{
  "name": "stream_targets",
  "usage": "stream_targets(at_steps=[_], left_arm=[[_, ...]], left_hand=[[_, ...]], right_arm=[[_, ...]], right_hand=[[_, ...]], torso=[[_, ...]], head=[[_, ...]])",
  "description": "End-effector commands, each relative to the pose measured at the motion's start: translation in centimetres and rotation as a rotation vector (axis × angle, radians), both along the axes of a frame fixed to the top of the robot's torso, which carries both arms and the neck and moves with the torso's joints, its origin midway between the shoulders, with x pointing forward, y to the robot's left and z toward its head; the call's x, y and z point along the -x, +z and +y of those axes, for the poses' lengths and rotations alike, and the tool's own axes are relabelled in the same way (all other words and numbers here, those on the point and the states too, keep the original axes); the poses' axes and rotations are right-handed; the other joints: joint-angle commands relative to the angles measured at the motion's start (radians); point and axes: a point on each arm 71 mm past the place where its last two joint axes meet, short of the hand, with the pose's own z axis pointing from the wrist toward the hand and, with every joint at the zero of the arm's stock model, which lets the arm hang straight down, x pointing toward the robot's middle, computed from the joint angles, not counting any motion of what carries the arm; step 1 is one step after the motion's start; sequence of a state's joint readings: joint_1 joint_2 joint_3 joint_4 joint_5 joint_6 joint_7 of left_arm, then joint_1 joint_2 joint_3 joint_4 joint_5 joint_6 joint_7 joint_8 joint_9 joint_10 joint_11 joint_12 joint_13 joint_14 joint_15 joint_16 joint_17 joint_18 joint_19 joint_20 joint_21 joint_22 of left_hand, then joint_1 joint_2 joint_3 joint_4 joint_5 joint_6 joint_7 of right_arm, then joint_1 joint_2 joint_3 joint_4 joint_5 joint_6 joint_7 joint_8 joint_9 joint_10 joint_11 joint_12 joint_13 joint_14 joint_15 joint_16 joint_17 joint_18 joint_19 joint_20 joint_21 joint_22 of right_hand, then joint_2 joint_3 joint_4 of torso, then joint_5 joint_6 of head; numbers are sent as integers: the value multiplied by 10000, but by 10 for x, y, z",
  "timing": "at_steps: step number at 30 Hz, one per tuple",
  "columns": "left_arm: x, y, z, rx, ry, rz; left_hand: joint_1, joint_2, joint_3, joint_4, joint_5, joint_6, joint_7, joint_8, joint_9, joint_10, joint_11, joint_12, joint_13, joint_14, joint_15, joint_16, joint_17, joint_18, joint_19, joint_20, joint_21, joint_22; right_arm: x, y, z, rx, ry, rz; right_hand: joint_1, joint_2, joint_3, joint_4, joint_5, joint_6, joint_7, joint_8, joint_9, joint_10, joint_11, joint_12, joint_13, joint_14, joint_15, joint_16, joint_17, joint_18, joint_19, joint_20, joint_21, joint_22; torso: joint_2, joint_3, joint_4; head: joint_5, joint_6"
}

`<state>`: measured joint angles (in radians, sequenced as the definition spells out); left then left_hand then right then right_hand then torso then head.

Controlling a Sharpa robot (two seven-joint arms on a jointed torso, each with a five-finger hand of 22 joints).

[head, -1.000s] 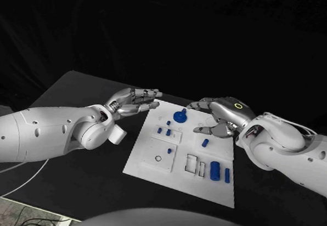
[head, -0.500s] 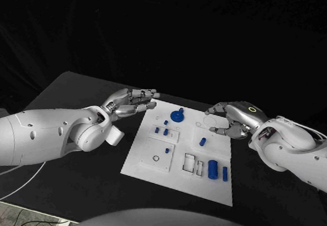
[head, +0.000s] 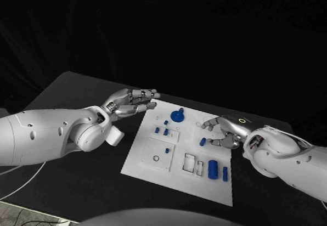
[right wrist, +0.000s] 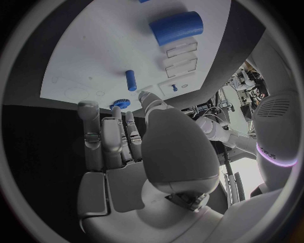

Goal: Assemble the parts on the task board

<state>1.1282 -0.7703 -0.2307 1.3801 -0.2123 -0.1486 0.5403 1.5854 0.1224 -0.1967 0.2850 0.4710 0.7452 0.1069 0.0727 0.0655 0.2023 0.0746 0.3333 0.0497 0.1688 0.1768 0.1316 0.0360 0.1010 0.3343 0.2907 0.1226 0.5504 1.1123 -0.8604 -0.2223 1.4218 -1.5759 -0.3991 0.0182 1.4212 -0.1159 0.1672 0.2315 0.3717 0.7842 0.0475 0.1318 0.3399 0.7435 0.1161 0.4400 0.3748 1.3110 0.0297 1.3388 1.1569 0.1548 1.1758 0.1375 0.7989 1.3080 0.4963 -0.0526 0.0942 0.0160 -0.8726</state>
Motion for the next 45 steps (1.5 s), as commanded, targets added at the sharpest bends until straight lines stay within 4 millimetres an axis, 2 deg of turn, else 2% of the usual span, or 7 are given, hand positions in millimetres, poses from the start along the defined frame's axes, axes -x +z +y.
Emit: stream_targets(at_steps=[1, 8, 14, 22, 27, 31, 45], left_arm=[[1, 1, -3, 168, -209, -28], [1, 1, -3, 169, -220, -14], [1, 1, -3, 169, -236, 3], [1, 1, -4, 206, -275, -42], [1, 1, -4, 204, -281, -42], [1, 1, -4, 196, -274, -35], [2, -1, -4, 170, -281, 37]], left_hand=[[110, 5, 55, 7, 57, 92, 2, 35, 8, -25, 63, -1, -3, -27, -48, 22, -6, -104, 29, 2, 17, -13], [120, 12, 57, 9, 77, 59, 10, 31, 4, -29, 69, -2, -3, -30, -46, 23, -6, -105, 30, 4, 16, -21], [128, 16, 59, 11, 90, 24, 10, 22, -1, -32, 75, -4, -3, -33, -44, 22, -7, -106, 35, 6, 18, -21], [159, 41, 73, 10, 125, 1, 16, 9, -7, -39, 88, -3, -3, -34, -38, 27, -6, -107, 46, 8, 22, -34], [183, 56, 84, 7, 140, 15, 21, 9, -6, -36, 90, 5, -1, -27, -34, 35, -4, -107, 53, 8, 25, -41], [196, 63, 90, 5, 149, 11, 25, 8, -6, -27, 96, 21, 1, -29, -33, 35, -4, -107, 57, 8, 27, -45], [224, 72, 99, 1, 169, -34, 41, -2, -12, -26, 113, 24, 2, -35, -30, 34, -5, -107, 65, 8, 29, -55]], right_arm=[[0, -7, 2, 225, 91, 469], [-1, -19, 9, 359, 136, 847], [-1, -28, 13, 442, 176, 1078], [-3, -35, 17, 459, 187, 1192], [-4, -38, 18, 442, 211, 1216], [-3, -38, 18, 427, 205, 1206], [-3, -39, 19, 432, 188, 1167]], right_hand=[[-84, 30, 7, -90, -23, -256, -42, -172, -89, 35, 10, 3, -19, 90, -4, 65, 9, -174, 82, 12, 20, 817], [-196, 42, 3, -115, -253, -368, -73, -296, -176, 82, 21, -2, -25, 107, 8, 70, 18, -181, 104, 15, 28, 820], [-236, 83, 58, -202, -235, 74, 34, -140, -130, 251, -4, 120, 55, 148, -1, 99, 61, -187, 144, 12, 66, 832], [-71, 80, 402, -543, 788, 1068, 262, 375, 273, 188, -32, 132, 127, 79, -48, 40, -19, -172, 89, -32, -26, 816], [-11, 76, 572, -748, 1139, 1182, 394, 583, 606, 213, -69, 175, 172, 53, -80, 21, -39, -167, 62, -66, -31, 816], [92, 65, 815, -969, 1521, 998, 484, 650, 898, 287, -86, 211, 199, 43, -104, 14, -38, -170, 47, -101, 9, 824], [284, 70, 1282, -1445, 1693, 907, 601, 918, 1533, 691, -144, 436, 313, 66, -140, 26, -7, -183, 38, -155, 246, 850]], torso=[[-4, -3, 1], [1, -1, -3], [6, -2, -8], [4, -1, -3], [-2, -4, -5], [-2, 0, 2], [-4, -2, -8]], head=[[-17, 0], [-9, 0], [-11, 0], [-23, 0], [-19, 0], [-22, 0], [-17, 0]])
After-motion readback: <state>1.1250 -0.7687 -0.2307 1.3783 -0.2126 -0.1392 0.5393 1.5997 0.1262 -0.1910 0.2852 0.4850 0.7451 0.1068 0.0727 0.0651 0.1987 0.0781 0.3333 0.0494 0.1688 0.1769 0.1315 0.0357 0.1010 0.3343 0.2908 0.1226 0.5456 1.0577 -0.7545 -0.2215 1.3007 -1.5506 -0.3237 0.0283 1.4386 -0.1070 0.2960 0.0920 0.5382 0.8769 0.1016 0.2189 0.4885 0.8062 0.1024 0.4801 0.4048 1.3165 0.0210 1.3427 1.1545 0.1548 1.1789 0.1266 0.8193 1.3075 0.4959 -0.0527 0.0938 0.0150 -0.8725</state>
